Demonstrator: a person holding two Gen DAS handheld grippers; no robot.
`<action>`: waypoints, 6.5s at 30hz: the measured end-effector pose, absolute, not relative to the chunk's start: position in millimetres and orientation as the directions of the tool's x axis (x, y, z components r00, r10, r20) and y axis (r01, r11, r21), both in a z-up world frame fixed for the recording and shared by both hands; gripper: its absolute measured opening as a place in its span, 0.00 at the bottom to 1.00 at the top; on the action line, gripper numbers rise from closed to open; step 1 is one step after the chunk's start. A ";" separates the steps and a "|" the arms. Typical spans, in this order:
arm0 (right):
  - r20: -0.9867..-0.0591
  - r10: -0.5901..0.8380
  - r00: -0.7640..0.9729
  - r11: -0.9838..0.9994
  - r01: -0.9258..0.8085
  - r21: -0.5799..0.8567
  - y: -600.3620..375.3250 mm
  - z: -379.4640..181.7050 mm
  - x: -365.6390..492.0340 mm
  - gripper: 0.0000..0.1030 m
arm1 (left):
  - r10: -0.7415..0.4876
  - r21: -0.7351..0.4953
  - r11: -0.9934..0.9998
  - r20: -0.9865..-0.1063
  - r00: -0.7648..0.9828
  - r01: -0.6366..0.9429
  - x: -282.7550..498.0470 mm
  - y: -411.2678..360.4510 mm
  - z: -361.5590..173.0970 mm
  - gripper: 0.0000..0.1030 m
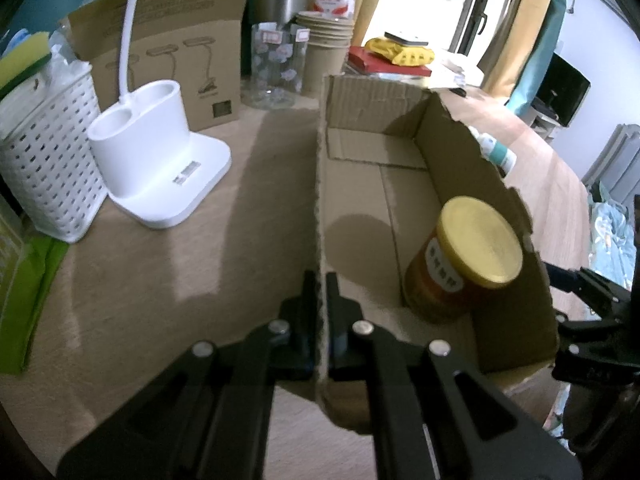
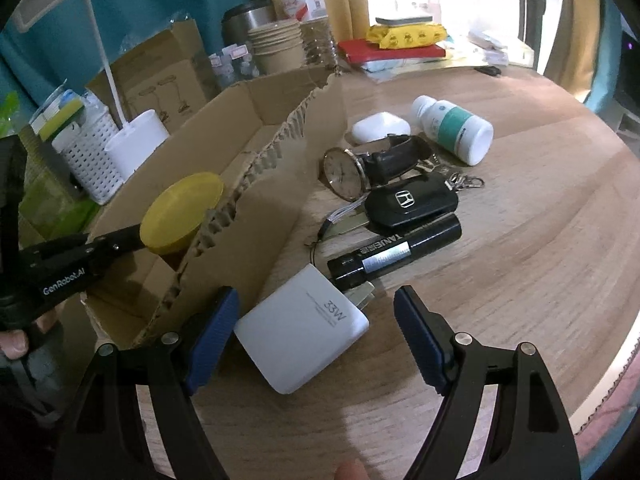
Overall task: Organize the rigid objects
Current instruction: 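Move the right gripper back toward the white charger, then grasp the white charger with the right gripper and lift it, then carry the charger into the box beside the jar and release it, then withdraw the open right gripper from the box toward the black flashlight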
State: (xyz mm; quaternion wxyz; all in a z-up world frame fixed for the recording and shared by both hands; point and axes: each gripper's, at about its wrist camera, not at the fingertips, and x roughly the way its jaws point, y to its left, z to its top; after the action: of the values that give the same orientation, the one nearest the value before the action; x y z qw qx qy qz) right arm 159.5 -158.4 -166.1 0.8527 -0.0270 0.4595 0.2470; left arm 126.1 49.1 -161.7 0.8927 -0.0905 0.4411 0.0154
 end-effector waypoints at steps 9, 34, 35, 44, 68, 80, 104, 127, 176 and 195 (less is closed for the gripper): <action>-0.826 0.332 0.455 0.898 -0.421 0.129 -166.9 -173.6 157.7 0.80 | -0.050 -0.145 0.984 -0.790 0.611 -0.107 125.9 49.0 -160.3 0.03; -0.802 0.331 0.497 0.908 -0.400 0.127 -182.8 -167.6 142.4 0.51 | -0.052 -0.139 0.986 -0.793 0.607 -0.096 125.4 44.9 -160.0 0.03; -0.798 0.332 0.502 0.909 -0.397 0.128 -183.7 -165.8 142.0 0.51 | -0.052 -0.139 0.986 -0.793 0.607 -0.096 125.5 45.0 -160.0 0.03; -0.766 0.344 0.543 0.907 -0.404 0.120 -185.9 -143.0 140.0 0.51 | -0.052 -0.138 0.986 -0.793 0.607 -0.096 126.0 44.7 -160.1 0.03; -0.661 0.412 0.628 0.864 -0.500 0.063 -153.3 -67.7 163.4 0.50 | -0.070 -0.158 0.983 -0.789 0.610 -0.092 127.3 47.1 -161.9 0.03; -0.647 0.472 0.599 0.805 -0.593 0.038 -101.6 -56.5 187.9 0.50 | -0.083 -0.172 0.981 -0.783 0.617 -0.086 127.4 49.2 -161.8 0.03; -0.741 0.457 0.491 0.771 -0.634 0.055 -41.3 -116.1 240.5 0.50 | -0.095 -0.184 0.980 -0.779 0.620 -0.081 128.7 51.0 -163.2 0.03; -0.867 0.408 0.286 0.691 -0.717 0.089 -27.0 -153.0 220.8 0.51 | -0.097 -0.189 0.979 -0.772 0.628 -0.081 128.6 52.7 -161.4 0.03; -0.670 0.380 0.637 0.880 -0.472 0.051 -163.9 -63.7 191.7 0.78 | -0.066 -0.148 0.986 -0.779 0.624 -0.081 130.1 50.7 -164.1 0.03; -0.688 0.313 0.655 0.920 -0.389 0.048 -210.0 -86.8 189.6 0.79 | -0.062 -0.143 0.986 -0.780 0.623 -0.082 129.0 49.3 -163.6 0.03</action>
State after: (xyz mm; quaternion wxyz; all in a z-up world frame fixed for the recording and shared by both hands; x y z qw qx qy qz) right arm 189.6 -210.0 -86.8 0.9083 -0.0517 0.3675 0.1930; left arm 129.0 49.3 -163.6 0.8971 -0.0825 0.4340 0.0055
